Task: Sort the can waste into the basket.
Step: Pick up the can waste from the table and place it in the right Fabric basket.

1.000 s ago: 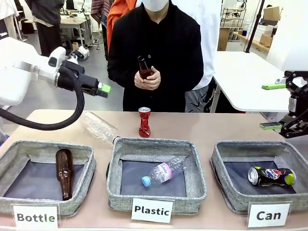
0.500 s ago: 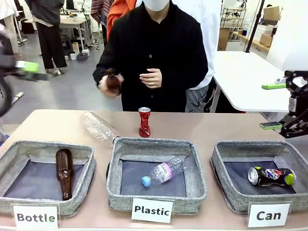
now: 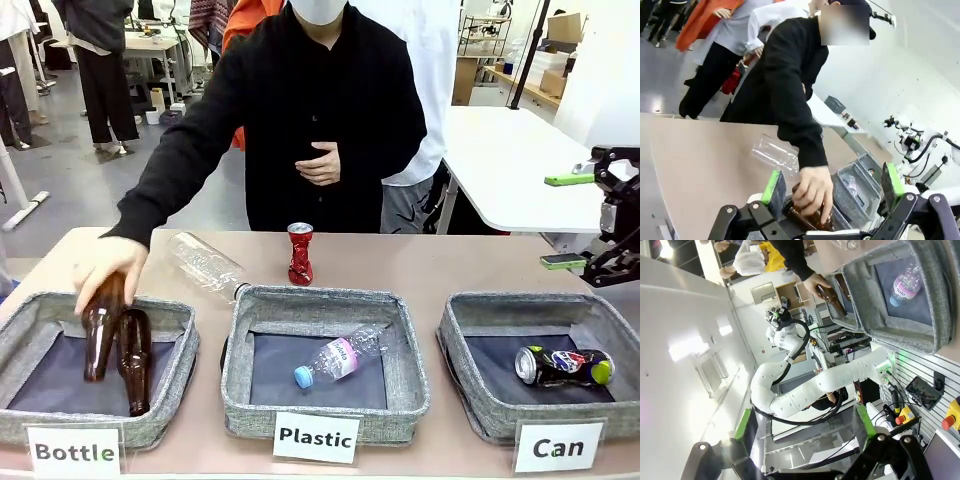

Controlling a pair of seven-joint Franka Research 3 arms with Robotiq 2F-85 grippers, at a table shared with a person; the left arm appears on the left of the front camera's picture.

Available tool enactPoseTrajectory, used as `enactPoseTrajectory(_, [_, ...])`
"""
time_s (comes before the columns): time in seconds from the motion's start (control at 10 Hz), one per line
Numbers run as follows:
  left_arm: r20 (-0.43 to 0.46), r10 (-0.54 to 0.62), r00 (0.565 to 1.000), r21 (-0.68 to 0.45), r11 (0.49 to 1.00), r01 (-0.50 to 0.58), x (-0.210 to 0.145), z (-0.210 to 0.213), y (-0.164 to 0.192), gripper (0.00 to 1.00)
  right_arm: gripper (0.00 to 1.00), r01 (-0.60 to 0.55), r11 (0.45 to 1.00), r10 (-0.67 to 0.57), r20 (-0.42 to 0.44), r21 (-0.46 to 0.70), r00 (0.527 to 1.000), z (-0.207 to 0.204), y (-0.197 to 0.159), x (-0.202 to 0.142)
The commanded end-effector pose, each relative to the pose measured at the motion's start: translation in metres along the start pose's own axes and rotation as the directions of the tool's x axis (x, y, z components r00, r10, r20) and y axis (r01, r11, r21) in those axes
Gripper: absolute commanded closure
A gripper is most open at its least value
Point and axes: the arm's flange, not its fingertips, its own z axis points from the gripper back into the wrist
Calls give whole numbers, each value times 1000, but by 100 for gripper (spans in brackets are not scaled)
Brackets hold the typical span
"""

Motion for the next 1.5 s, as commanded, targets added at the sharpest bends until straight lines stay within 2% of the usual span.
enactPoseTrajectory(0.0, [-3, -5, 1000, -4, 1000, 5, 9, -36, 3, 0, 0, 20, 1000, -20, 6, 2, 1000, 0, 4, -2])
enactPoseTrajectory(0.1, [-44, -7, 999, -27, 1000, 6, 19, -49, 3, 0, 0, 20, 1000, -20, 6, 2, 1000, 0, 4, -2])
enactPoseTrajectory(0.3, [-198, -7, 980, -50, 999, -3, 34, -98, 5, 0, 0, 20, 1000, -20, 6, 2, 1000, 0, 4, -2])
enactPoseTrajectory(0.4, [-281, 8, 960, -11, 1000, -12, 42, -131, 10, 0, 0, 20, 1000, -20, 6, 2, 1000, 0, 4, -2])
enactPoseTrajectory(0.5, [-299, 37, 953, 39, 999, -27, 50, -146, 14, 0, 0, 20, 1000, -20, 6, 2, 1000, 0, 4, -2])
enactPoseTrajectory(0.6, [-250, 46, 967, 33, 999, -39, 58, -141, 15, 0, 0, 20, 1000, -20, 6, 2, 1000, 0, 4, -2])
enactPoseTrajectory(0.7, [-172, 73, 982, 79, 995, -60, 59, -124, 17, 0, 0, 20, 1000, -20, 6, 2, 1000, 0, 4, -2])
enactPoseTrajectory(0.8, [-82, 95, 992, 118, 989, -85, 54, -100, 18, 0, 0, 20, 1000, -20, 6, 2, 1000, 0, 4, -2])
enactPoseTrajectory(0.9, [-7, 105, 994, 99, 990, -103, 42, -76, 15, 0, 0, 20, 1000, -20, 6, 2, 1000, 0, 4, -2])
enactPoseTrajectory(1.0, [-17, 88, 996, 72, 994, -87, 32, -69, 12, 0, 0, 20, 1000, -20, 6, 2, 1000, 0, 4, -2])
enactPoseTrajectory(1.2, [-139, 32, 990, 74, 997, -22, 34, -112, 5, 0, 0, 20, 1000, -20, 6, 2, 1000, 0, 4, -2])
enactPoseTrajectory(1.3, [-212, 2, 977, 114, 993, 22, 39, -154, 0, 0, 0, 20, 1000, -20, 6, 2, 1000, 0, 4, -2])
enactPoseTrajectory(1.4, [-311, -33, 950, 180, 979, 93, 43, -214, -2, 0, 0, 20, 1000, -20, 6, 2, 1000, 0, 4, -2])
